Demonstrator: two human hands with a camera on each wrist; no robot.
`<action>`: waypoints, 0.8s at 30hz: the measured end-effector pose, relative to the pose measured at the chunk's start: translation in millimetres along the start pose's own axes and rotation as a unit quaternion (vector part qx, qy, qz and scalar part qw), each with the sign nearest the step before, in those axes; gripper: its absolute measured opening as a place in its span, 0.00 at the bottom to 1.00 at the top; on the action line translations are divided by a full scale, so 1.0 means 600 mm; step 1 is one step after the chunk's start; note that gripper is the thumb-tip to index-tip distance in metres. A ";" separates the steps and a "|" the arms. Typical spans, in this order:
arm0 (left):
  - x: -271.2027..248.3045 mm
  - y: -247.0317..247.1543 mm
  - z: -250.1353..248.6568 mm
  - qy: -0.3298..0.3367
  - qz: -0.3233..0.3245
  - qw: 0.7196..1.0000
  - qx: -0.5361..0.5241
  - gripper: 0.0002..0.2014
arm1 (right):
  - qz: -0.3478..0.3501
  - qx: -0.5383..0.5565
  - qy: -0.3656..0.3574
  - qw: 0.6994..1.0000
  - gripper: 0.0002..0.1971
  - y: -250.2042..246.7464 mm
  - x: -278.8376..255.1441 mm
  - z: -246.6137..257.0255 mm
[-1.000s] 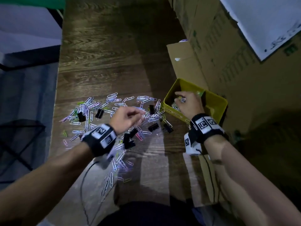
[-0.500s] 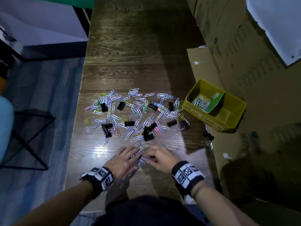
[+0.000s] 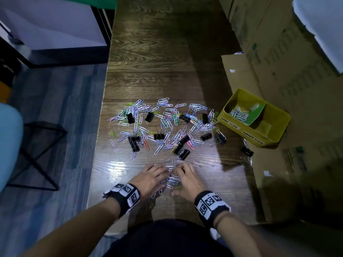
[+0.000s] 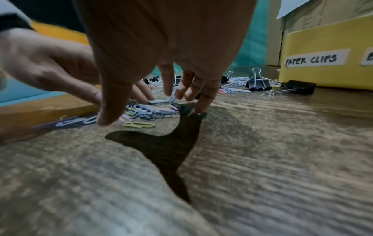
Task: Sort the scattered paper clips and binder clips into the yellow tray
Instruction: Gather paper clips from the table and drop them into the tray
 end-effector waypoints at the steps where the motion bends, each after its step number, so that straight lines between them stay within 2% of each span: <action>1: -0.009 0.002 0.005 0.012 -0.020 1.000 -0.004 0.24 | 0.008 0.002 0.007 1.000 0.48 0.001 -0.003 0.004; 3: -0.023 -0.002 0.012 0.006 -0.054 0.998 -0.023 0.23 | 0.020 0.004 0.006 1.000 0.52 0.000 -0.006 0.013; 4: -0.028 -0.006 0.014 -0.016 -0.054 0.998 -0.026 0.27 | 0.022 0.001 0.005 1.000 0.53 -0.001 -0.005 0.016; 7: -0.042 -0.012 0.013 -0.107 0.004 0.994 -0.005 0.47 | 0.027 0.005 0.002 1.000 0.55 -0.001 0.002 0.027; 9: -0.044 -0.009 0.002 -0.150 0.038 0.988 -0.021 0.52 | 0.033 0.004 0.002 0.999 0.55 0.006 0.010 0.029; 11: -0.035 -0.005 -0.008 -0.177 0.033 0.982 -0.060 0.49 | 0.032 -0.005 -0.010 0.999 0.52 0.012 0.018 0.029; 13: -0.022 -0.001 -0.013 -0.194 0.007 0.974 -0.119 0.40 | 0.030 0.009 -0.030 0.999 0.45 0.016 0.024 0.026; 16: -0.010 -0.002 -0.016 -0.177 -0.012 0.971 -0.161 0.32 | 0.028 0.023 -0.056 0.998 0.33 0.018 0.026 0.024; 18: -0.010 -0.004 -0.015 -0.159 -0.021 0.974 -0.159 0.32 | 0.005 0.059 -0.046 0.997 0.26 0.017 0.024 0.025; 19: -0.011 -0.005 -0.013 -0.157 -0.026 0.975 -0.158 0.34 | -0.005 0.069 -0.037 0.997 0.27 0.015 0.022 0.025; 21: -0.014 -0.007 -0.011 -0.168 -0.024 0.975 -0.144 0.35 | -0.010 0.051 -0.021 0.998 0.35 0.011 0.016 0.026; 24: -0.013 -0.008 -0.014 -0.174 -0.024 0.973 -0.147 0.26 | 0.003 0.024 0.005 1.000 0.39 0.005 0.012 0.032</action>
Point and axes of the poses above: each hand's wrist, its own x-axis towards the middle knuckle, its own y-axis out of the palm, z = x × y, the point moved 2 cm from there along x, towards the middle knuckle, and after that the axes turned 14 degrees about -y, right-handed, at the moved point
